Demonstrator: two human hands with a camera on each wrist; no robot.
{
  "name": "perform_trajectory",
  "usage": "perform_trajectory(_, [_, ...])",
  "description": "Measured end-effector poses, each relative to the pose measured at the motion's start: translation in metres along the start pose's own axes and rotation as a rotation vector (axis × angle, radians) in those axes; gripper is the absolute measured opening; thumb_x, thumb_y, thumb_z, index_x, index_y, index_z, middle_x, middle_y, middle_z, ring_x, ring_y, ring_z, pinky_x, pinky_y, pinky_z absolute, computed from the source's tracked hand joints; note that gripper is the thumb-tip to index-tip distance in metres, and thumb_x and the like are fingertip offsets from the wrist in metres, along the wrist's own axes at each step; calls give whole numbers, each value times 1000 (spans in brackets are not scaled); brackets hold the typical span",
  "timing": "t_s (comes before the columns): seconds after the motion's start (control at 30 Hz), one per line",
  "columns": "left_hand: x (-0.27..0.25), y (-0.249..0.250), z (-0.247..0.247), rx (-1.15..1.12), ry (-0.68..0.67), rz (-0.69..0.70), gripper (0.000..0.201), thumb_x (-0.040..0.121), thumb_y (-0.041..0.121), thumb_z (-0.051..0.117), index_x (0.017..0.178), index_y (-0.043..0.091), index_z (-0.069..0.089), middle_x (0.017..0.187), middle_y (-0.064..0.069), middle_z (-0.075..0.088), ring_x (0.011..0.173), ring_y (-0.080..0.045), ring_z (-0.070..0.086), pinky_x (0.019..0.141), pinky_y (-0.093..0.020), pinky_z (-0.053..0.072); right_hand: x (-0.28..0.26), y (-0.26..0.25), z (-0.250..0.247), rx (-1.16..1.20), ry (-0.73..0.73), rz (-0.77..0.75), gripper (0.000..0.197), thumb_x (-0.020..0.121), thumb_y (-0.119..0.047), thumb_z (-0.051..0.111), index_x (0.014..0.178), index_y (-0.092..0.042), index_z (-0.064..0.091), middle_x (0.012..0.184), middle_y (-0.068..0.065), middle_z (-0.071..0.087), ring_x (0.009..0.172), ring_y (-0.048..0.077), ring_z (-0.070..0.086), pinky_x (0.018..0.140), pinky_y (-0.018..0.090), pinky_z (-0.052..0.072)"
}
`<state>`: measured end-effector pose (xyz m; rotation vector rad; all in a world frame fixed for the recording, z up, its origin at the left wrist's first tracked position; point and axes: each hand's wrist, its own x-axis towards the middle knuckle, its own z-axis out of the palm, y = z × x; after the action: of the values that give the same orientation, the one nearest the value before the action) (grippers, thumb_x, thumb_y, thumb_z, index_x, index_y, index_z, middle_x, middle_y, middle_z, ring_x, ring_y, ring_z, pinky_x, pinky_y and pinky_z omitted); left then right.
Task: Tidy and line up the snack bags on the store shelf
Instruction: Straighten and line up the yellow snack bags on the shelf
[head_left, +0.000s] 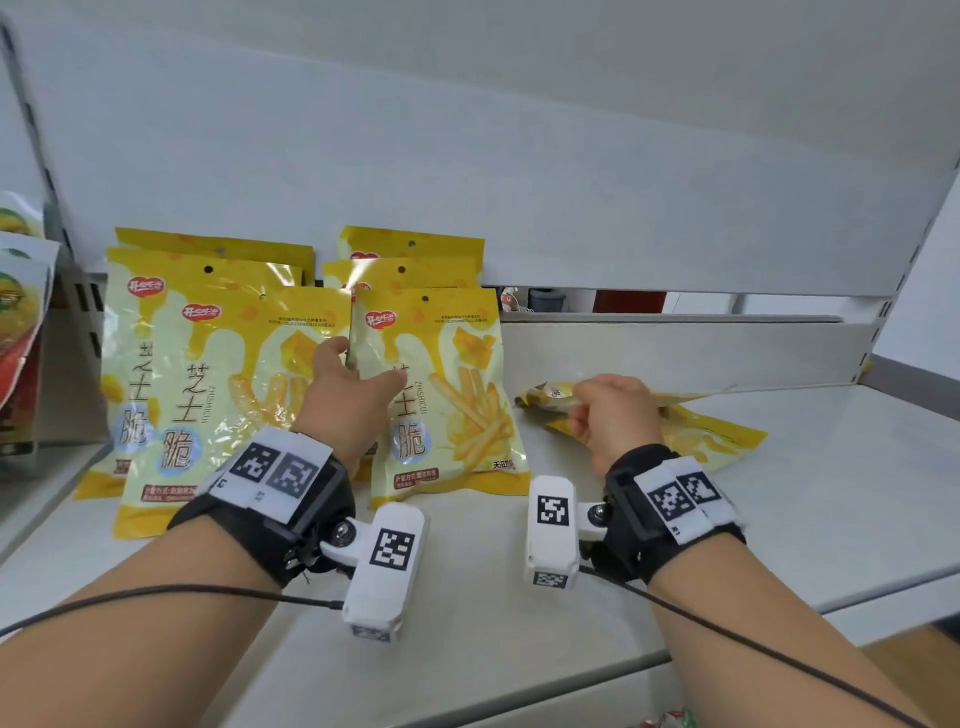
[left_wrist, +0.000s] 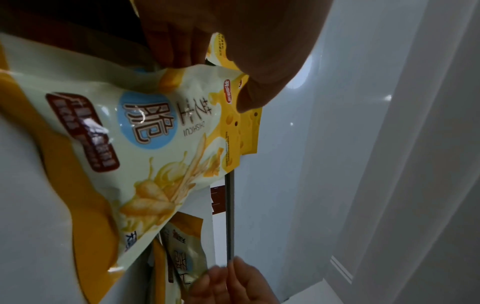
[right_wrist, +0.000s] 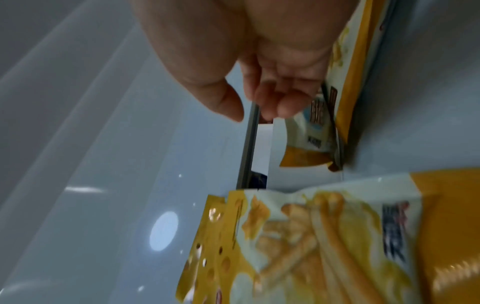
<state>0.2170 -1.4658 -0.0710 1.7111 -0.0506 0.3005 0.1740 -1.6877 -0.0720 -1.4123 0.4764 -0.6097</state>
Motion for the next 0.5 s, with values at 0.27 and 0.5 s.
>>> perform_trajectory(0.27, [7,-1,-3,-277,-106,-106,12,93,15,55,93,18,67,80,-5,68,65,-20,63,62,-30,52,-9,1,41,-330,-184,-91,47,84,-23,64,127,-14,47,112,2,54,103,20,53,96,38,45])
perform_trajectory(0.5, [20,2,-14,-524,-112,-84,20,97,30,49,104,15,61,101,-3,65,83,-17,62,88,-40,49,-9,-16,63,-266,-171,-216,35,91,-34,55,114,-8,59,111,15,64,104,32,60,96,45,46])
